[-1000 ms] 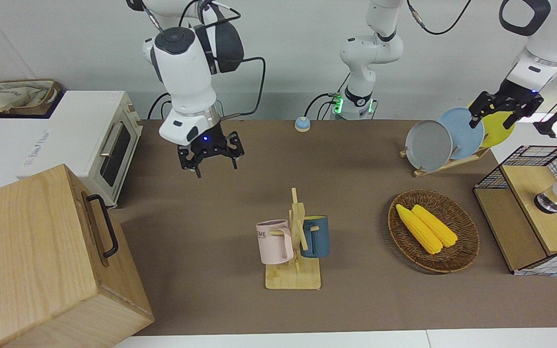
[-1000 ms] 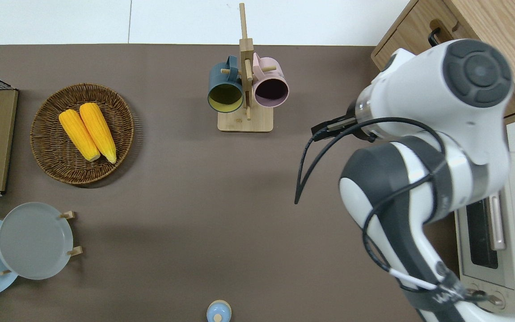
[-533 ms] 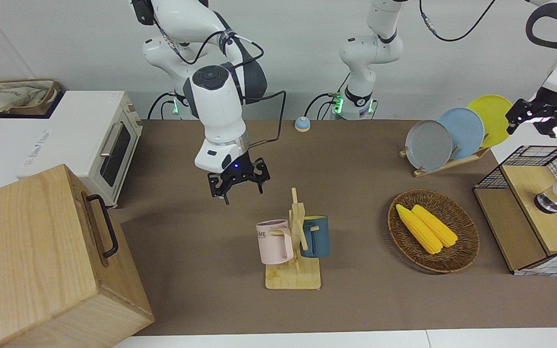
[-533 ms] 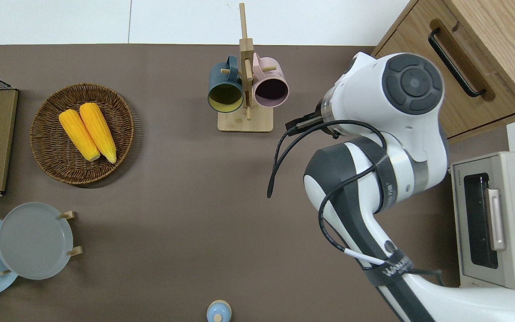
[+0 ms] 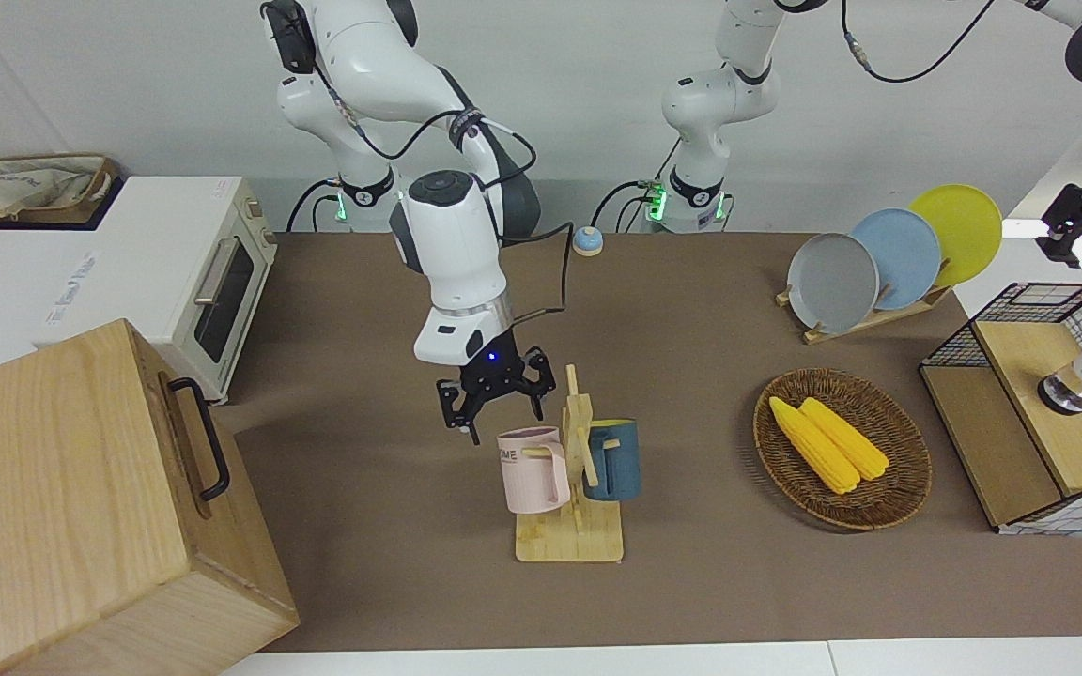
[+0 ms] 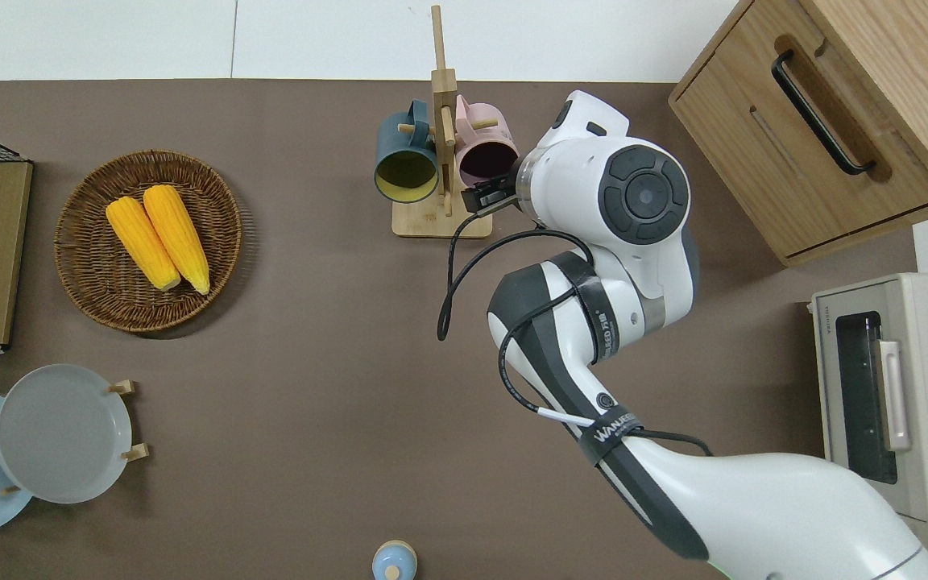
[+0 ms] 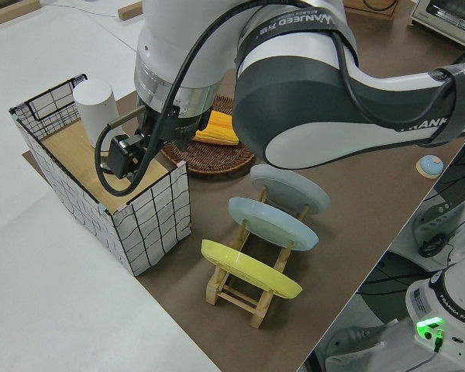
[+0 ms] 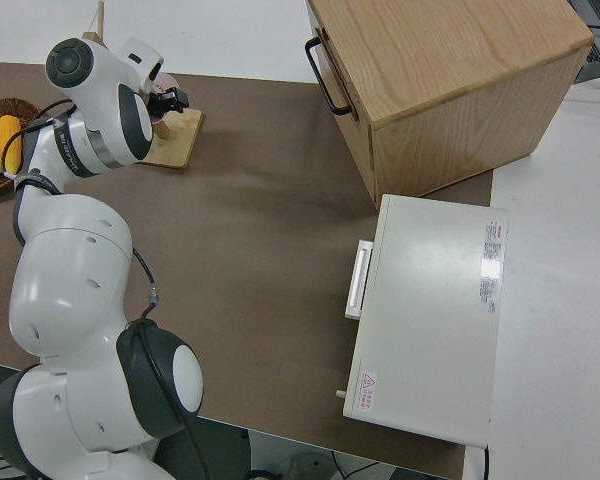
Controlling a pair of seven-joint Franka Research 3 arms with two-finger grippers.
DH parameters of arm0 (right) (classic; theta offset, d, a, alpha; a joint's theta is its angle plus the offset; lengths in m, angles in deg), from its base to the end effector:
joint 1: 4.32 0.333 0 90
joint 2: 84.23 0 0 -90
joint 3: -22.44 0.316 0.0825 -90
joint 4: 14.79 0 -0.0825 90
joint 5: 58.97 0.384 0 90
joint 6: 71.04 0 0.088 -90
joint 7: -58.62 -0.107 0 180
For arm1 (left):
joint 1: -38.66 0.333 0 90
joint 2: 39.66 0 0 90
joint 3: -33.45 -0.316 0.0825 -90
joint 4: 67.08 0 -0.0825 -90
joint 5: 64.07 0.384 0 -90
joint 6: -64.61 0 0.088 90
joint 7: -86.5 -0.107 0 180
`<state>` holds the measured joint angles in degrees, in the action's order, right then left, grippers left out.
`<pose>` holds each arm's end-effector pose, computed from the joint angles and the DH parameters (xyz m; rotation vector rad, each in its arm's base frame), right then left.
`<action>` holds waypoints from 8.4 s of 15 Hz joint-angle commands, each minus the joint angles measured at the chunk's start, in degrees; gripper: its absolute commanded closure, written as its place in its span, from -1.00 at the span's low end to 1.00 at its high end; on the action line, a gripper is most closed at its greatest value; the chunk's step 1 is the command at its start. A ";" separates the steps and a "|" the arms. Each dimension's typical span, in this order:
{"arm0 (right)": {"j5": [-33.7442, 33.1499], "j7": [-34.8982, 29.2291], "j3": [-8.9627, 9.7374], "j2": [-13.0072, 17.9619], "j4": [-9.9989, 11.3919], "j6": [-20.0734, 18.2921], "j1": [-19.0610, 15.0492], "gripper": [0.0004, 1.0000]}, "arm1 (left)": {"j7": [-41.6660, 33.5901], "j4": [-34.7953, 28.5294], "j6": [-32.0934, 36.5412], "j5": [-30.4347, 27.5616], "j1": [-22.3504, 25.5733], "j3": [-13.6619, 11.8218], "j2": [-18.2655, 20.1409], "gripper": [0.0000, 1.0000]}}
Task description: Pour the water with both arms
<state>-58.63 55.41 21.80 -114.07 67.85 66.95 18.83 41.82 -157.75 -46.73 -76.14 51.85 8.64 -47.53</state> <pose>0.6836 0.2851 0.4368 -2.9301 -0.4971 -0.6560 0.5103 0.3596 0.5825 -3.0654 0.1128 -0.4240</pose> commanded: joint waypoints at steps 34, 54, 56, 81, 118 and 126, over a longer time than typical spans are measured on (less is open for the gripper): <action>-7.64 5.22 -0.95 -1.81 -7.05 -1.40 -2.32 1.00 | -14.30 -3.11 -31.57 -36.97 0.34 4.86 -11.99 0.17; -5.79 20.34 -0.69 3.91 -6.26 -13.08 -11.63 1.00 | 9.59 4.01 -21.12 -17.92 -0.89 4.77 -5.41 1.00; -6.32 21.92 -0.77 4.52 -6.26 -17.47 -11.90 1.00 | 13.81 3.23 -19.01 -14.23 -2.90 4.77 -3.48 1.00; 8.34 -24.62 -0.33 6.90 2.81 -39.90 7.43 1.00 | 56.19 -28.58 -9.07 14.00 -14.25 20.15 29.30 1.00; 27.34 -54.18 -0.16 -5.60 -6.17 -23.11 14.91 -0.98 | 58.83 -41.69 -7.75 11.45 -19.61 28.24 37.40 1.00; 26.03 -53.49 -1.12 4.59 -5.20 -35.32 10.35 -0.98 | 58.92 -43.18 -7.31 10.93 -21.71 28.24 37.66 1.00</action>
<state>-32.86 1.68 20.56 -114.07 61.10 36.12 32.12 100.62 -199.24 -53.74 -64.32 32.39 37.52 -12.16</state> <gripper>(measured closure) 0.004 0.366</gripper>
